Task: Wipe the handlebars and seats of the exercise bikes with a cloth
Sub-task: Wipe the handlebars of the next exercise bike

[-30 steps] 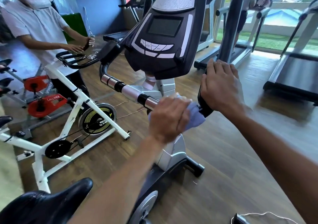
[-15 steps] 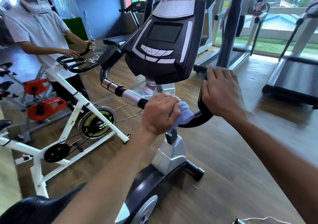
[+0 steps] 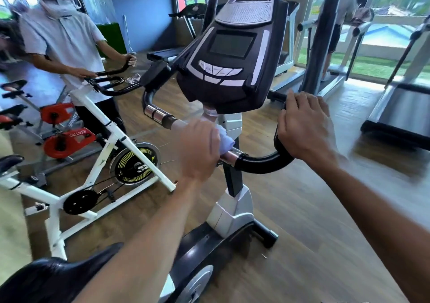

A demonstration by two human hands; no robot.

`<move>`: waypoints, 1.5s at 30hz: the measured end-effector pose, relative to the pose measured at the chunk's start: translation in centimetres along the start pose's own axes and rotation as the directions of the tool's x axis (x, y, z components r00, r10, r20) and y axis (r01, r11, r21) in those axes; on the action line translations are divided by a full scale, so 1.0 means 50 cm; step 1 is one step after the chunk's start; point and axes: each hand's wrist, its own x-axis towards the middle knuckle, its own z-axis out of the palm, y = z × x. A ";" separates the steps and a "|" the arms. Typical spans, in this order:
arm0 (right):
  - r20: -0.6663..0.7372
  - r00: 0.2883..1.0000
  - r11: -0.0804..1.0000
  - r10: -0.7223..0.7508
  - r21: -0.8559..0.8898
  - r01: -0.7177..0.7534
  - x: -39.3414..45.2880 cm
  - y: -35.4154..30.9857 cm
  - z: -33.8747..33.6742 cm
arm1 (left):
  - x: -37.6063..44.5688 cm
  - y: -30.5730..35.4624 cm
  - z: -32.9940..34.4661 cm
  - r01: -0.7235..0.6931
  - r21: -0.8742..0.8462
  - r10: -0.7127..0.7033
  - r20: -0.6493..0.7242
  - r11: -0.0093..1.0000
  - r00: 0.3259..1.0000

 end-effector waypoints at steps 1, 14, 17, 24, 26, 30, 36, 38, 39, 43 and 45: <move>-0.003 1.000 1.000 -0.001 -0.006 0.001 0.001 -0.001 0.003 | -0.021 0.046 0.013 0.005 -0.044 -0.007 -0.041 0.999 0.999; -0.030 1.000 1.000 -0.004 0.010 0.004 -0.001 0.003 0.008 | -0.036 0.076 0.031 0.016 -0.126 -0.028 -0.098 0.992 0.995; -0.046 0.999 0.999 -0.006 0.035 0.007 -0.001 0.004 0.006 | -0.079 0.123 0.023 -0.246 -0.215 0.244 -0.037 0.945 0.969; 0.033 0.999 1.000 0.001 -0.009 -0.001 0.001 0.001 -0.006 | -0.001 0.084 0.036 -0.001 -0.113 -0.005 -0.053 0.994 0.999; 0.044 0.999 1.000 0.003 -0.016 -0.002 -0.002 -0.002 -0.007 | -0.052 0.139 0.036 -0.036 -0.146 0.031 -0.038 0.989 0.999; 0.081 0.997 1.000 0.007 -0.019 -0.005 -0.008 -0.005 -0.010 | -0.021 0.103 0.033 -0.222 -0.217 0.238 0.048 0.951 0.970; 0.120 0.992 0.999 -0.028 -0.029 0.032 -0.088 -0.040 -0.022 | 0.038 0.063 0.027 0.054 -0.174 -0.034 0.118 0.983 0.992; 0.081 0.997 0.992 -0.002 0.122 -0.008 -0.113 -0.059 -0.038 | 0.043 0.062 0.003 0.120 -0.282 -0.138 -0.046 0.952 0.989; 0.026 1.000 0.979 -0.012 0.203 0.006 -0.118 -0.071 -0.046 | 0.055 0.050 -0.012 0.158 -0.311 -0.216 -0.162 0.937 0.963; -0.107 0.961 0.921 -0.253 0.278 0.273 -0.111 -0.130 -0.029 | 0.106 -0.040 -0.034 0.258 -0.215 -0.324 -0.383 0.942 0.865; 0.022 0.943 0.912 -0.333 0.262 0.316 -0.096 -0.160 0.005 | 0.097 -0.085 -0.010 0.209 -0.070 -0.218 -0.160 0.975 0.963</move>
